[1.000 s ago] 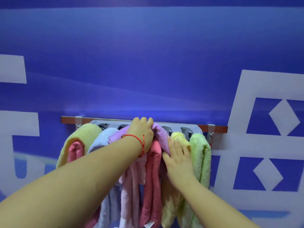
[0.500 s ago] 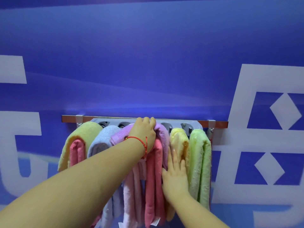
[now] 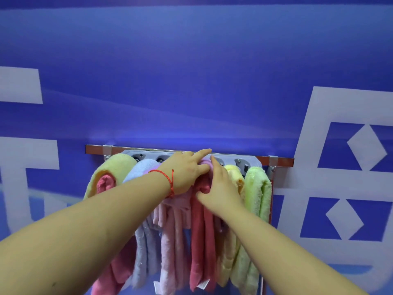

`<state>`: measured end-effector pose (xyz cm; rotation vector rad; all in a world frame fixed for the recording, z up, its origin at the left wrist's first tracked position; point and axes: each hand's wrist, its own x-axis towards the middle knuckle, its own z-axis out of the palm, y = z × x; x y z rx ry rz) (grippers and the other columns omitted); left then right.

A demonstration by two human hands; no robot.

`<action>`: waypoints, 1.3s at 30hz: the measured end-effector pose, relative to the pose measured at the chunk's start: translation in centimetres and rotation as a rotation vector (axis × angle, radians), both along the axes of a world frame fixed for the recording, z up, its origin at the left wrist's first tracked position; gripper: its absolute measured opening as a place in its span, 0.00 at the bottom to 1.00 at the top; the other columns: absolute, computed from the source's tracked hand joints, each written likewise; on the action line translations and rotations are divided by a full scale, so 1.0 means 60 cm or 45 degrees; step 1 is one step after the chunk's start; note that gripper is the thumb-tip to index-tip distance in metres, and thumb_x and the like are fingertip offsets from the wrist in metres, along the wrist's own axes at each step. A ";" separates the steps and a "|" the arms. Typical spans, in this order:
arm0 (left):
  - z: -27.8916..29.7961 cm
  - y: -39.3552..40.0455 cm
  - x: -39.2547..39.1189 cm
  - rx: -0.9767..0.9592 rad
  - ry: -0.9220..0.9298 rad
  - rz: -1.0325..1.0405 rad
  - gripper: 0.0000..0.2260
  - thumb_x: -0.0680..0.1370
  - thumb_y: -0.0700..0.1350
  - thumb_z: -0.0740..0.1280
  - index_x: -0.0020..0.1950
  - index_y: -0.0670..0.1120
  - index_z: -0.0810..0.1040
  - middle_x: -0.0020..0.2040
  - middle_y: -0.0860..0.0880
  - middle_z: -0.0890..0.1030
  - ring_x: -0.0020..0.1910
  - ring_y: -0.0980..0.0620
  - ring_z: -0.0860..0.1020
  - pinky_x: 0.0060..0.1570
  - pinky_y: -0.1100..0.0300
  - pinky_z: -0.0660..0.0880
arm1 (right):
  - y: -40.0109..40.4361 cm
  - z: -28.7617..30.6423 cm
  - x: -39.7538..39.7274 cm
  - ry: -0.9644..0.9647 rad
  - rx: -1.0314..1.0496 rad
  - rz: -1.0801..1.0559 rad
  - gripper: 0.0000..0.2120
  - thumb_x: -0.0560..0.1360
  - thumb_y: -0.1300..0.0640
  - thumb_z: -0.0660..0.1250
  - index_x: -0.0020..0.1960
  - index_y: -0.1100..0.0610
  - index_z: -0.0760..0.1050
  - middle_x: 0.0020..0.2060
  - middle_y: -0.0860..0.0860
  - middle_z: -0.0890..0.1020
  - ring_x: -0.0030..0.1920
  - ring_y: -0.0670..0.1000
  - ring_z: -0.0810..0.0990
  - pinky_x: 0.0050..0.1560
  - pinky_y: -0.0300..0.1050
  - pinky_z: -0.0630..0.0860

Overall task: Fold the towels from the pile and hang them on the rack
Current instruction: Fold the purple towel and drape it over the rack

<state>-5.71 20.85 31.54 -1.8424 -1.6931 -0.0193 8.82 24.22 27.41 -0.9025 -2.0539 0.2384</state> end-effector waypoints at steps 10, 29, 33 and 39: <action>-0.013 -0.064 0.027 0.404 -0.839 -0.006 0.24 0.72 0.37 0.62 0.68 0.46 0.67 0.61 0.44 0.75 0.60 0.43 0.72 0.57 0.50 0.69 | -0.045 -0.039 -0.052 0.629 -0.565 -0.301 0.38 0.69 0.52 0.69 0.73 0.54 0.55 0.62 0.57 0.76 0.60 0.60 0.76 0.57 0.50 0.72; -0.040 -0.061 0.084 0.210 -0.520 0.174 0.15 0.76 0.36 0.56 0.63 0.43 0.67 0.61 0.43 0.73 0.59 0.43 0.71 0.45 0.54 0.64 | 0.026 -0.016 -0.022 -0.277 -0.193 -0.412 0.12 0.76 0.58 0.60 0.59 0.57 0.72 0.51 0.54 0.81 0.53 0.57 0.80 0.44 0.43 0.70; -0.092 -0.039 0.118 0.344 -1.327 -0.082 0.24 0.73 0.33 0.59 0.68 0.43 0.65 0.63 0.46 0.73 0.63 0.46 0.71 0.60 0.59 0.66 | 0.023 0.017 -0.001 -0.477 -0.102 -0.368 0.16 0.77 0.59 0.58 0.64 0.58 0.67 0.55 0.55 0.79 0.55 0.56 0.79 0.48 0.45 0.72; -0.178 0.057 0.122 0.441 -2.059 -0.095 0.29 0.67 0.38 0.56 0.68 0.53 0.67 0.61 0.53 0.75 0.60 0.54 0.74 0.65 0.55 0.69 | 0.010 0.034 0.013 -0.578 -0.078 -0.339 0.20 0.77 0.58 0.59 0.68 0.58 0.62 0.58 0.56 0.77 0.58 0.58 0.78 0.49 0.45 0.72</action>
